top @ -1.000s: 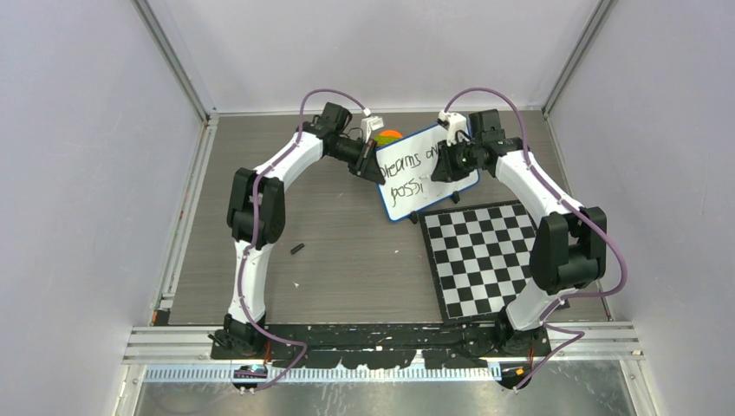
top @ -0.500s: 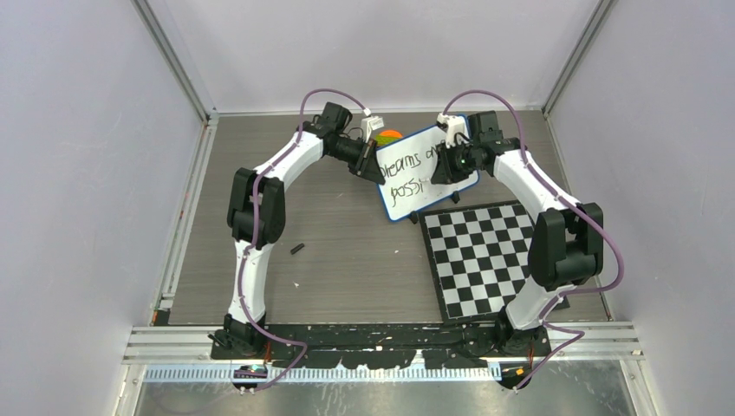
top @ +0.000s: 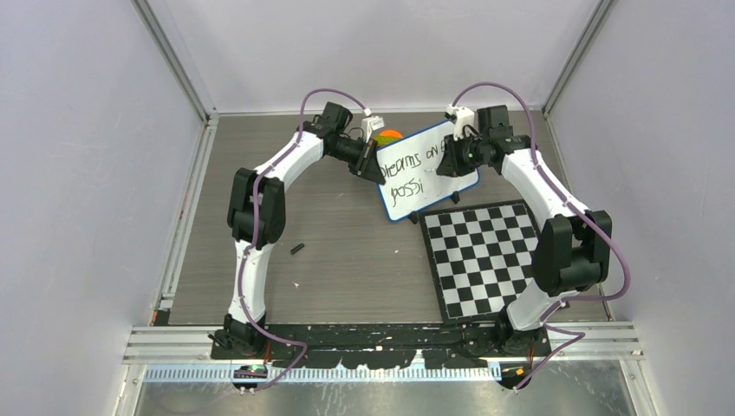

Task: Write a sentence on the whiteboard

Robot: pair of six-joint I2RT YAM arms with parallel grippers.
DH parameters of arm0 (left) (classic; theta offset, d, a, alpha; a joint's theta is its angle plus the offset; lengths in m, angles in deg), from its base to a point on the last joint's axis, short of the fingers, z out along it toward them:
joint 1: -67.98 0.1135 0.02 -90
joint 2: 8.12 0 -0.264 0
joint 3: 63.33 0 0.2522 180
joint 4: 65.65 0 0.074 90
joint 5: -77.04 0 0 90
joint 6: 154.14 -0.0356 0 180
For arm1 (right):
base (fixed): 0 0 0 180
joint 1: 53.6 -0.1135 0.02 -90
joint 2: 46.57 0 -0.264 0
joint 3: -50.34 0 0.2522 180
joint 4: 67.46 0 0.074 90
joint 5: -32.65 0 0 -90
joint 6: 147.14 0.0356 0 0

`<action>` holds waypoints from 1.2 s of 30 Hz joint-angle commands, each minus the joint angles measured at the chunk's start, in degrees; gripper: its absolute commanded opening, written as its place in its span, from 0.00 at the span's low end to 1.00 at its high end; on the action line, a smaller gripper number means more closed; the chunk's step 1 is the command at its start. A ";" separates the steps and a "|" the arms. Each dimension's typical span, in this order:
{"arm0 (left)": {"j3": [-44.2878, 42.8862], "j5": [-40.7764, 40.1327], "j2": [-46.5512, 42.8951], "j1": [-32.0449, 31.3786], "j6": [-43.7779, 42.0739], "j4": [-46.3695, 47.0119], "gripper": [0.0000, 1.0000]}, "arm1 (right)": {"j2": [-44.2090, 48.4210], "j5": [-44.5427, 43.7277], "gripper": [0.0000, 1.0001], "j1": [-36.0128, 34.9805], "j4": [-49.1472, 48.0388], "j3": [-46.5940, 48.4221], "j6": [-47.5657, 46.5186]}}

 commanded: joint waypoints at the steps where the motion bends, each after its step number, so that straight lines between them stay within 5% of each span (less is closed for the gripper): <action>1: -1.01 0.09 1.05 -0.88 -0.83 -1.32 0.00 | -1.49 0.23 0.00 -0.04 -2.63 2.83 0.35; 22: -1.00 -0.50 1.38 -0.88 -1.34 -1.55 0.00 | 0.03 -1.30 0.00 0.00 -4.60 -6.16 -1.29; 36: -1.01 -0.77 1.21 -0.88 -1.42 -1.74 0.00 | -0.95 -1.10 0.00 -0.05 -4.71 -1.23 -0.17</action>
